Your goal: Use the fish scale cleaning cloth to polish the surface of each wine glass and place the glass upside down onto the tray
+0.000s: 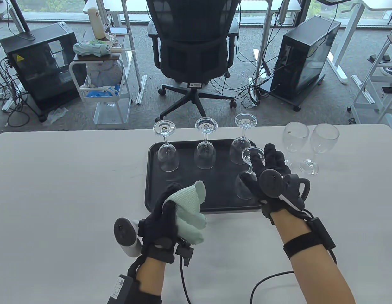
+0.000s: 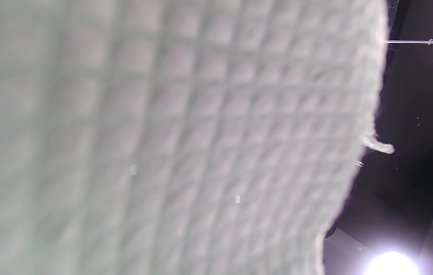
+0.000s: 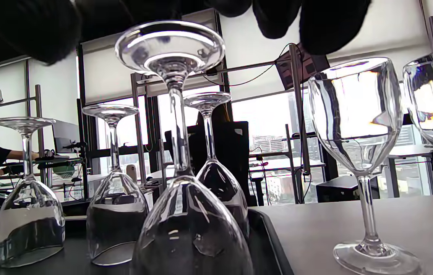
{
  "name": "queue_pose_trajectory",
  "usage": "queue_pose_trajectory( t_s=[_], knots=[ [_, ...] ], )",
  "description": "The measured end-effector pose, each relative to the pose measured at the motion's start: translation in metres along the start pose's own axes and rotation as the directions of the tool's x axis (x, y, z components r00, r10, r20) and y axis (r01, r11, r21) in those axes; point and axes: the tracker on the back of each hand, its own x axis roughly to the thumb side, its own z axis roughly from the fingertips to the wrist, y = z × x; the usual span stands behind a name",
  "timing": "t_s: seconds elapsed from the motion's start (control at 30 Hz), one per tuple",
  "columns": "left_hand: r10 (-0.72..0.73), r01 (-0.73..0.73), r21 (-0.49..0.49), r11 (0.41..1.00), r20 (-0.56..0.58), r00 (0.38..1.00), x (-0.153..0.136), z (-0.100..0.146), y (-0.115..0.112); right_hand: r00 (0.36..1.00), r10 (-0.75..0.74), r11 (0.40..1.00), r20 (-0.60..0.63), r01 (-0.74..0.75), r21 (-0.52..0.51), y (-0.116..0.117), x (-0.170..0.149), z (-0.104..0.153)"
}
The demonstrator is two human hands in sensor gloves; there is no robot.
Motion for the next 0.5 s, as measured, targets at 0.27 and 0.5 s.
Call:
queue_pose_trajectory(
  t_s=[0.27,0.5],
  knots=[
    [0.026,-0.027,0.013,1.000,0.011,1.000,0.002,-0.001,0.002,0.731,-0.502,0.865,-0.461,0.430,-0.260,0.003,-0.130,0.030],
    [0.026,-0.027,0.030,0.999,0.024,0.999,0.006,-0.001,0.005,0.428,-0.526,0.802,-0.735,0.537,-0.261,0.061,-0.214,0.043]
  ],
)
